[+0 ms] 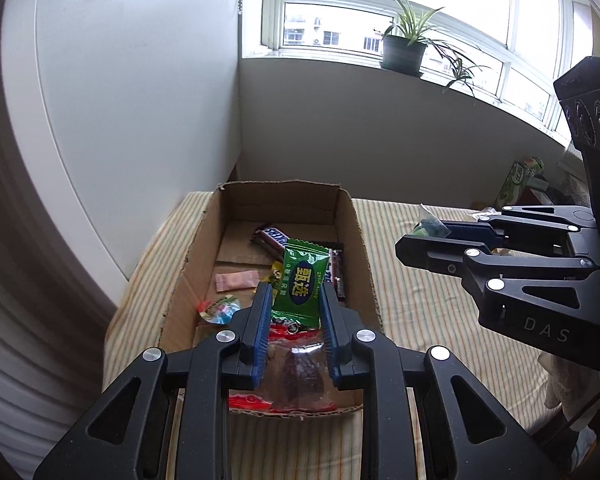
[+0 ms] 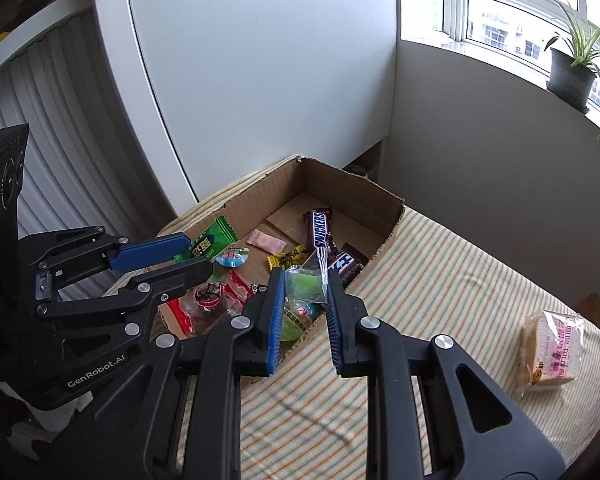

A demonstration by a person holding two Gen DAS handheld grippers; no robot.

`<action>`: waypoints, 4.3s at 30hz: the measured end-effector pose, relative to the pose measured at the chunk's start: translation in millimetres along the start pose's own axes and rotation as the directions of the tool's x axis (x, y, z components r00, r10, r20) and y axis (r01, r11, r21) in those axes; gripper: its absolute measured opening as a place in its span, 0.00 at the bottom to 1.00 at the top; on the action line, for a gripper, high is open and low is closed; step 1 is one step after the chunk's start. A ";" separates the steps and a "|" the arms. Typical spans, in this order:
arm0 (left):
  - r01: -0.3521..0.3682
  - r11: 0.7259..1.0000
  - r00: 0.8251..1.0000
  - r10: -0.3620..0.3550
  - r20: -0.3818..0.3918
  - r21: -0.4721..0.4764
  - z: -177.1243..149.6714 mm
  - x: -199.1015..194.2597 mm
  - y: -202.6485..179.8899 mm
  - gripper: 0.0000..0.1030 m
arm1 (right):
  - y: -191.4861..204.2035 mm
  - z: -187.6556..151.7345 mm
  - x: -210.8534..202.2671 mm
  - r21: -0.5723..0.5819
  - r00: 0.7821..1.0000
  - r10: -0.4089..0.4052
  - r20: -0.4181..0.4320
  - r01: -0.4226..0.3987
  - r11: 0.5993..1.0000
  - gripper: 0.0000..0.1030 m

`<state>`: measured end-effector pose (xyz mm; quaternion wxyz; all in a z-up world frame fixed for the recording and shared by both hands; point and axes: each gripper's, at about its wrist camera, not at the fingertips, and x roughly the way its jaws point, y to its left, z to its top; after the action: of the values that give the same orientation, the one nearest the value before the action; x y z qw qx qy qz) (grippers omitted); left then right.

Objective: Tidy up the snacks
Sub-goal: 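Carry both items into the box and open both tools, then move both tools to the bread bag and grasp it with the right tool, then carry the bread bag with the right tool and lower it into the box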

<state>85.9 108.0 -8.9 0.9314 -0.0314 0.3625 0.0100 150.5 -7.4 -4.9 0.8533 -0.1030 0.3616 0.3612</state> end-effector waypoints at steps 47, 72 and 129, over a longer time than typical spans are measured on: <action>-0.046 0.999 0.999 0.047 0.013 -0.027 13.7 24.2 -2.1 0.68 | -94.7 -22.5 -42.2 0.196 0.988 -0.143 0.060 0.129 0.972 0.99; 0.177 0.983 0.983 -0.173 -0.065 0.050 19.3 81.6 -142.8 0.74 | -296.6 -118.5 -92.8 0.495 0.973 -0.229 -0.006 0.202 0.845 1.00; 0.317 0.942 0.940 -0.297 -0.170 0.110 25.0 98.1 -198.4 0.33 | -230.1 -94.0 -55.7 0.392 0.997 -0.028 -0.066 0.052 0.918 0.51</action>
<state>183.3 -88.7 -46.6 0.8912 -0.0250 0.4227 -0.1627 231.8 -243.8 -53.5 0.8528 0.0524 0.4498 0.2603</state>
